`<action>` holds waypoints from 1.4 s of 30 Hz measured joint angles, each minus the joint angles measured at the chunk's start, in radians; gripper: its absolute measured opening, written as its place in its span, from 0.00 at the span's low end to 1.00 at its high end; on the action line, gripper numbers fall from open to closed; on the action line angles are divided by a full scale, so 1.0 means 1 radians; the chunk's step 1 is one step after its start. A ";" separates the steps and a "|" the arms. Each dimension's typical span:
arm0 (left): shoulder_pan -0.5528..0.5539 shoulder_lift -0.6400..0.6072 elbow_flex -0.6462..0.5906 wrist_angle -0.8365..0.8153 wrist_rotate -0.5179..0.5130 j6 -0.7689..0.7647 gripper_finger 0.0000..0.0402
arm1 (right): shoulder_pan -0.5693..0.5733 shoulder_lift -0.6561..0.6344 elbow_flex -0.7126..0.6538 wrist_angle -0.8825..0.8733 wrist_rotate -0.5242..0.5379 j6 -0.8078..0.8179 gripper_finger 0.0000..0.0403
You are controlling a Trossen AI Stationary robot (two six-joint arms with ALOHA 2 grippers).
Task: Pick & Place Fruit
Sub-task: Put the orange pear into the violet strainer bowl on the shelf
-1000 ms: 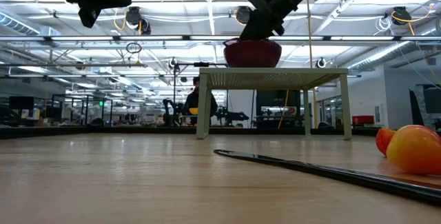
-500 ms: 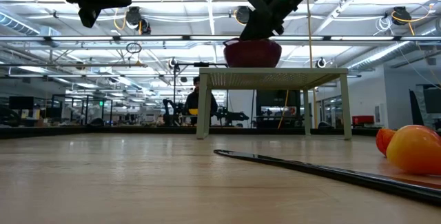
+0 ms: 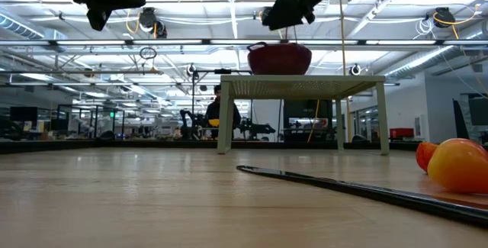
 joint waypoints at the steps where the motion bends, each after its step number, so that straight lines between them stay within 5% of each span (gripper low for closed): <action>1: 0.000 0.000 0.000 0.000 0.000 0.000 0.05 | 0.000 -0.010 0.000 -0.004 0.001 0.000 0.49; 17: 0.000 0.000 0.000 0.000 0.000 -0.001 0.05 | 0.123 -0.117 0.000 0.000 0.132 -0.097 0.46; 42: 0.000 0.000 0.000 0.000 0.000 0.008 0.05 | 0.358 -0.180 0.000 -0.102 0.127 0.064 0.13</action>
